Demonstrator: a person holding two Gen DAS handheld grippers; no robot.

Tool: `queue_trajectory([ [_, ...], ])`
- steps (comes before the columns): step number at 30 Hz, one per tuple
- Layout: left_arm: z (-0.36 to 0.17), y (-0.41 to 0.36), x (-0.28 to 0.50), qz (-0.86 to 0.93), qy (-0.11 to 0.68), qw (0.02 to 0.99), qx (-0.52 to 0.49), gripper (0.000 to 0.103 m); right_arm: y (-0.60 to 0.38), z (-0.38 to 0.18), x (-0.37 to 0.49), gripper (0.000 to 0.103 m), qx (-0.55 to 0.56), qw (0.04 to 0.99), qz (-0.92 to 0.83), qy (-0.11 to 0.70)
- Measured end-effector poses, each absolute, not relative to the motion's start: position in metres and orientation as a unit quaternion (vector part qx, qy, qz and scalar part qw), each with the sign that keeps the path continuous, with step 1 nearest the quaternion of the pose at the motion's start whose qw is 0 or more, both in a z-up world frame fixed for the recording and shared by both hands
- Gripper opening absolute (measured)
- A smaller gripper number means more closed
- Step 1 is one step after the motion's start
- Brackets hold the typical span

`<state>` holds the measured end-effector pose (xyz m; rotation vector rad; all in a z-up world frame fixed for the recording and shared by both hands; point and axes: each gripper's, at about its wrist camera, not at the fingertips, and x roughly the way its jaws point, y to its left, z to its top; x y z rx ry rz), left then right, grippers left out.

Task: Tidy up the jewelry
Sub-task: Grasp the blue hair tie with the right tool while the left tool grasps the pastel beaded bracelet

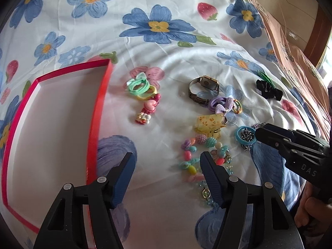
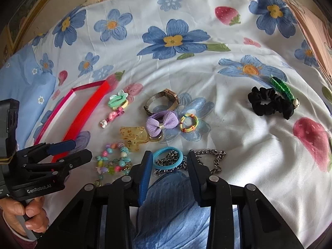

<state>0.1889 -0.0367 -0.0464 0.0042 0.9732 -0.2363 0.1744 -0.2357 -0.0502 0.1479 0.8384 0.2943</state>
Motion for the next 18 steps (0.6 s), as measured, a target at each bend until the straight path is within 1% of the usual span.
queue_trajectory([
  [2,-0.050,-0.040,0.197,-0.122,0.474,0.872,0.004,0.061,-0.236,-0.054,0.179,0.031,0.071,0.897,0.141,0.414],
  [4,-0.055,-0.043,0.203,-0.126,0.482,0.867,0.008,0.056,-0.236,-0.057,0.183,0.029,0.069,0.894,0.140,0.420],
  [6,-0.062,-0.046,0.209,-0.131,0.491,0.861,0.012,0.045,-0.234,-0.059,0.187,0.028,0.064,0.892,0.140,0.425],
  [8,-0.067,-0.047,0.212,-0.135,0.496,0.857,0.013,0.039,-0.232,-0.062,0.189,0.024,0.057,0.890,0.138,0.431],
  [10,-0.067,-0.050,0.213,-0.139,0.494,0.858,0.018,0.034,-0.231,-0.065,0.191,0.017,0.050,0.889,0.136,0.435],
  [11,-0.067,-0.051,0.214,-0.145,0.493,0.857,0.019,0.027,-0.230,-0.066,0.192,0.016,0.048,0.888,0.136,0.436],
  [12,-0.067,-0.053,0.214,-0.151,0.493,0.856,0.018,0.018,-0.230,-0.066,0.192,0.014,0.046,0.888,0.135,0.436],
  [13,-0.067,-0.054,0.213,-0.156,0.493,0.856,0.017,0.014,-0.230,-0.066,0.192,0.009,0.044,0.888,0.135,0.437],
  [15,-0.066,-0.055,0.211,-0.163,0.488,0.857,0.019,0.006,-0.229,-0.066,0.191,0.006,0.042,0.890,0.134,0.435],
  [18,-0.063,-0.051,0.206,-0.166,0.480,0.861,0.015,0.005,-0.231,-0.062,0.188,0.005,0.047,0.893,0.134,0.427],
])
